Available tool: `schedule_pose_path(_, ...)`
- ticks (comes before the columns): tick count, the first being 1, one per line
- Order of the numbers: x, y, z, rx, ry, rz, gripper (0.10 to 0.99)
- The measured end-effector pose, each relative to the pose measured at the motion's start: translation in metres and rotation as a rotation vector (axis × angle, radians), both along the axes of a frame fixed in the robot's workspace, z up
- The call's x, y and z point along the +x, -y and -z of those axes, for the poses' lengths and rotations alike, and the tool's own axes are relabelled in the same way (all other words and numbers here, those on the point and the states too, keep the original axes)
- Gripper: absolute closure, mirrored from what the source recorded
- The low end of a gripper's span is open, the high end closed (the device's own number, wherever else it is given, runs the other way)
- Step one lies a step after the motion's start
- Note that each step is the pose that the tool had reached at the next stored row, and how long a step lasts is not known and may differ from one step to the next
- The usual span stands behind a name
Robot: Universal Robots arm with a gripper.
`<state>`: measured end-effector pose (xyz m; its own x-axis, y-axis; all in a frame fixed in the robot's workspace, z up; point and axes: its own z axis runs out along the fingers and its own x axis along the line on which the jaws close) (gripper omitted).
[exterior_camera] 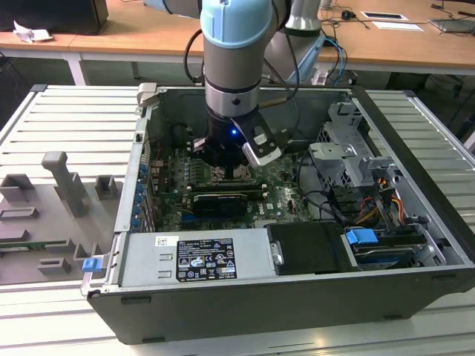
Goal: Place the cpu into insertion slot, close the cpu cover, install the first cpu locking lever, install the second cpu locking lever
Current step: 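Install the second cpu locking lever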
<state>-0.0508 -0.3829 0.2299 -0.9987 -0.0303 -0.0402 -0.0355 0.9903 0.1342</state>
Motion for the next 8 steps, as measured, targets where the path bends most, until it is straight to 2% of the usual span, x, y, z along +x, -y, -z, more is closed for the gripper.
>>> schedule_pose_path(4,-0.0073,0.0005,0.0025,0.013,0.0002,0.000,0.980)
schedule_pose_path(6,-0.0087,0.0014,0.0075,0.018,0.0002,-0.001,0.980)
schedule_pose_path(8,-0.0137,0.0021,0.0107,0.044,0.0001,-0.014,0.980)
